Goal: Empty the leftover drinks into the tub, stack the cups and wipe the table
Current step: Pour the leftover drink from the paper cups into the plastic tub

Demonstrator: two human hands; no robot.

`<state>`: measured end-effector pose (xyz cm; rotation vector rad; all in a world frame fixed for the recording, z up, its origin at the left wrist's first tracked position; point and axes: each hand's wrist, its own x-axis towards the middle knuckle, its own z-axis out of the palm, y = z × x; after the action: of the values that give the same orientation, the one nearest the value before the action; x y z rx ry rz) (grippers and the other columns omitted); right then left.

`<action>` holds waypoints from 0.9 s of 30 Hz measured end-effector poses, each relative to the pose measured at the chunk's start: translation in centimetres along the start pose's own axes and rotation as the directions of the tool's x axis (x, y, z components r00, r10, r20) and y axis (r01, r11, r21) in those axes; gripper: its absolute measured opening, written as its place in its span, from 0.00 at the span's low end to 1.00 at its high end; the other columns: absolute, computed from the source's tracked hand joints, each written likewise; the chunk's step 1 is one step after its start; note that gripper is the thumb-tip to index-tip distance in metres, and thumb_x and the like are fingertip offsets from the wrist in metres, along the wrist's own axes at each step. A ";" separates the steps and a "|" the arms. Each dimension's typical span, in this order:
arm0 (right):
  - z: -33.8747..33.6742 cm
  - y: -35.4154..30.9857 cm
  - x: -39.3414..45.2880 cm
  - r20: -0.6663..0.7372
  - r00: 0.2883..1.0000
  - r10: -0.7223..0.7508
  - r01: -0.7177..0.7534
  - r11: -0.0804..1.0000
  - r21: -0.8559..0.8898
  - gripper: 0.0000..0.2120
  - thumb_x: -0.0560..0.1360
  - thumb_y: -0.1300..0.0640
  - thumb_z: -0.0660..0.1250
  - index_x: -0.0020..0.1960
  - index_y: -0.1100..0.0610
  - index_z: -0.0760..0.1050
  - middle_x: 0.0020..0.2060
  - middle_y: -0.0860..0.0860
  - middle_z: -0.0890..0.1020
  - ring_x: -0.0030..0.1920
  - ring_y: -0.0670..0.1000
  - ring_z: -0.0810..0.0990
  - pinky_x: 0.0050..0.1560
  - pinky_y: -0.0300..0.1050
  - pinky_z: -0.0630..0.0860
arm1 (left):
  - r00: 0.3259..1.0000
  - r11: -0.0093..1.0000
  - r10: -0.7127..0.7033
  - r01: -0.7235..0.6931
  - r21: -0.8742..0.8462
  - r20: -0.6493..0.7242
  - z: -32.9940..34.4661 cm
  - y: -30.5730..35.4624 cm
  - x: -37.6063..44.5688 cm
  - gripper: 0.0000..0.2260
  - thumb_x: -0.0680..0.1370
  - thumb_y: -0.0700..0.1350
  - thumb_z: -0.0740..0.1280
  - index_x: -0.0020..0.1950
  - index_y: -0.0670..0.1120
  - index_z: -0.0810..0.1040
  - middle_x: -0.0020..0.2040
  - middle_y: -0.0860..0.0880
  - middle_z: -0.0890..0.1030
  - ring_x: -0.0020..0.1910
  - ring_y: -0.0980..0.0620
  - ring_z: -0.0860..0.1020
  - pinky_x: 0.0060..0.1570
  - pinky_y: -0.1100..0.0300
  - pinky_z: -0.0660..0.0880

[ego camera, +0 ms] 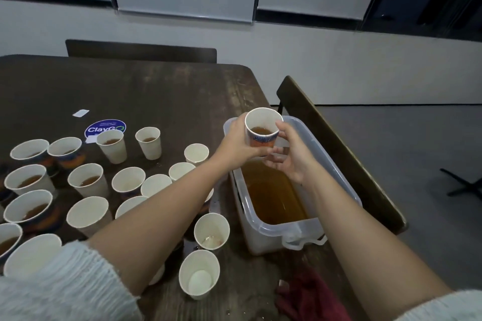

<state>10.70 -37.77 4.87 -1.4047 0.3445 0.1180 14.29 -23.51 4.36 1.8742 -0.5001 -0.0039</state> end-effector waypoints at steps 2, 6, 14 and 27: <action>-0.9 0.6 0.6 -0.067 0.997 -0.026 0.023 0.999 -0.043 0.27 0.76 0.40 0.65 0.71 0.49 0.66 0.62 0.56 0.76 0.58 0.57 0.79 0.55 0.50 0.79 | 0.998 0.994 -0.057 0.054 0.092 0.029 0.2 -1.0 0.0 0.36 0.69 0.43 0.77 0.73 0.47 0.62 0.69 0.48 0.67 0.67 0.52 0.67 0.62 0.59 0.69; -2.3 1.8 1.6 -0.204 0.975 -0.085 0.051 0.984 -0.171 0.28 0.75 0.42 0.67 0.70 0.50 0.65 0.64 0.55 0.74 0.60 0.57 0.77 0.57 0.54 0.79 | 0.971 0.912 -0.238 0.226 0.343 -0.006 0.1 -3.7 -0.4 0.33 0.79 0.51 0.66 0.79 0.46 0.52 0.79 0.47 0.53 0.77 0.46 0.53 0.73 0.49 0.57; -2.9 2.8 2.1 -0.269 0.938 -0.218 0.102 0.917 -0.385 0.40 0.66 0.34 0.70 0.73 0.45 0.63 0.68 0.54 0.71 0.63 0.56 0.74 0.63 0.60 0.74 | 0.977 0.924 -0.210 0.189 0.332 0.028 0.8 -6.0 -1.4 0.29 0.84 0.53 0.54 0.79 0.50 0.42 0.79 0.52 0.40 0.78 0.51 0.43 0.76 0.48 0.48; -3.7 3.5 3.1 -0.290 0.893 -0.345 0.129 0.813 -0.568 0.38 0.72 0.40 0.71 0.75 0.47 0.59 0.71 0.55 0.65 0.69 0.58 0.67 0.66 0.58 0.71 | 0.982 0.961 -0.186 0.176 0.213 0.027 1.0 -6.6 -1.5 0.27 0.84 0.51 0.52 0.79 0.50 0.43 0.79 0.53 0.39 0.78 0.53 0.43 0.76 0.48 0.49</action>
<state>11.97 -41.21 0.16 -2.0298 0.4730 -0.3037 14.87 -22.15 -2.32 2.1266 -0.3704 -0.1210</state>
